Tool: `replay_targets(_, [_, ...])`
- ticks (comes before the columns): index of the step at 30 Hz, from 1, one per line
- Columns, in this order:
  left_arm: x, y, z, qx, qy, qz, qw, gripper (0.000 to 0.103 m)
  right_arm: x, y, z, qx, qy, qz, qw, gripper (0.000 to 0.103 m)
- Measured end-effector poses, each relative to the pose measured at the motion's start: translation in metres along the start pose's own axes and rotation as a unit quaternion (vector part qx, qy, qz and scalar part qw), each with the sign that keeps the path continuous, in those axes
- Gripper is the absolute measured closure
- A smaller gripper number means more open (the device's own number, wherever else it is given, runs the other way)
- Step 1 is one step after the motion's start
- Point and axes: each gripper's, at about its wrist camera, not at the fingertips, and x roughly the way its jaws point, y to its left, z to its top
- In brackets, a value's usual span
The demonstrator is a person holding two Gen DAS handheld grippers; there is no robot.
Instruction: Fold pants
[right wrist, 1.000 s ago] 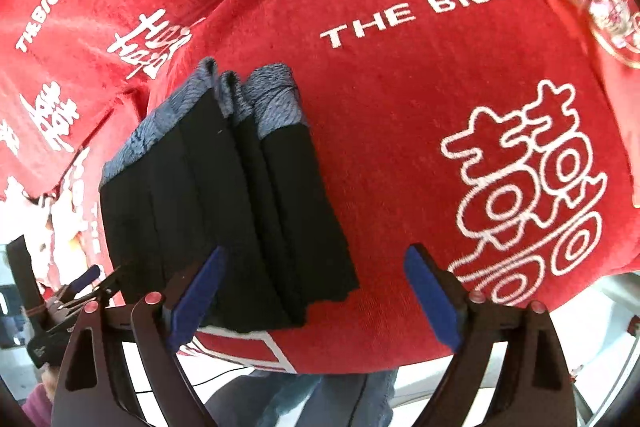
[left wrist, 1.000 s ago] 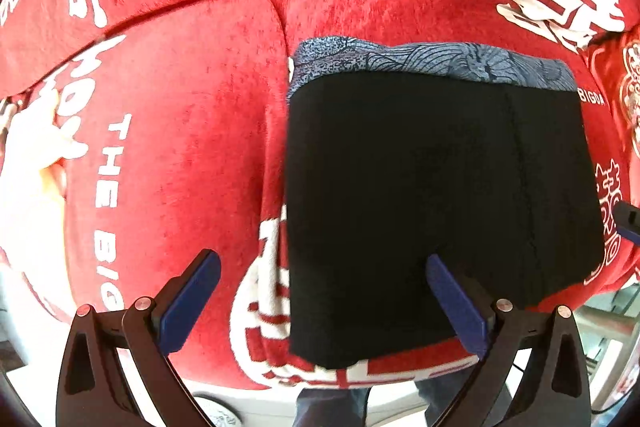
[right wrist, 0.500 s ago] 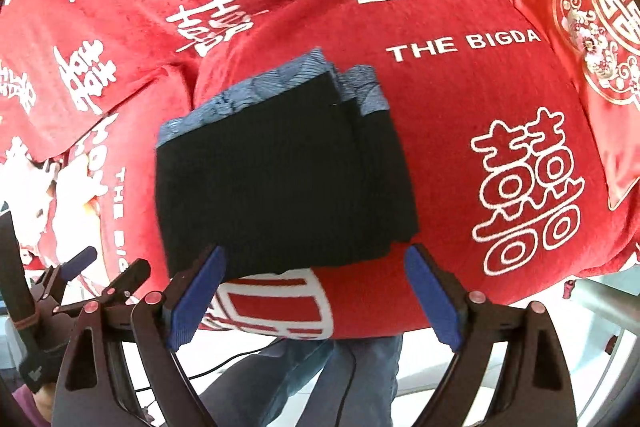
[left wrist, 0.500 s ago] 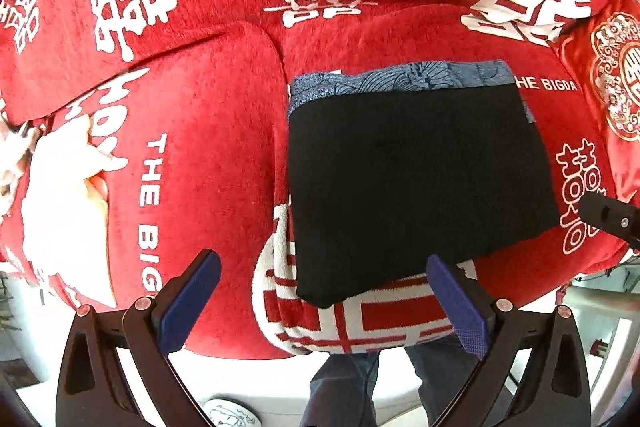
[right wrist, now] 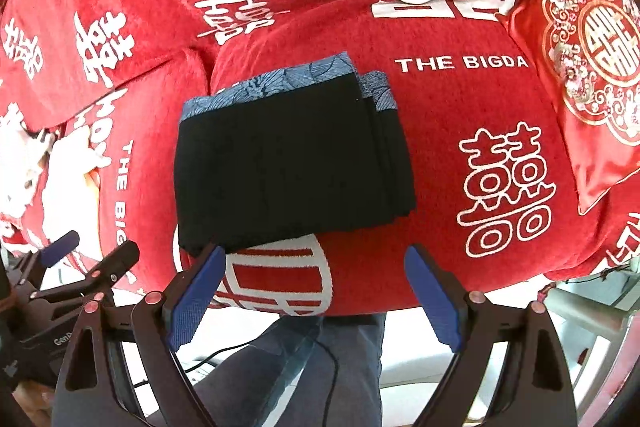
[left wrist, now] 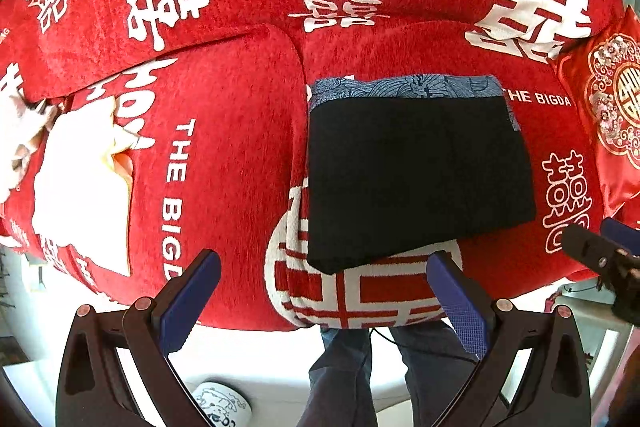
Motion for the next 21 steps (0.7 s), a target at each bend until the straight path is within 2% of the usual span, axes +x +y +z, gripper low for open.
replay_targets(10, [-0.013,-0.001,-0.004,0.003,-0.002,-0.004,1.0000,0.000,-0.012,0.013,-0.005,-0.021,-0.005,-0.020,1.000,0.010])
replay_targets(21, [-0.017,-0.007,0.000,0.009,-0.005,-0.003,0.9999,0.000,-0.015,0.019,-0.006,-0.022,-0.008,-0.020,1.000,0.010])
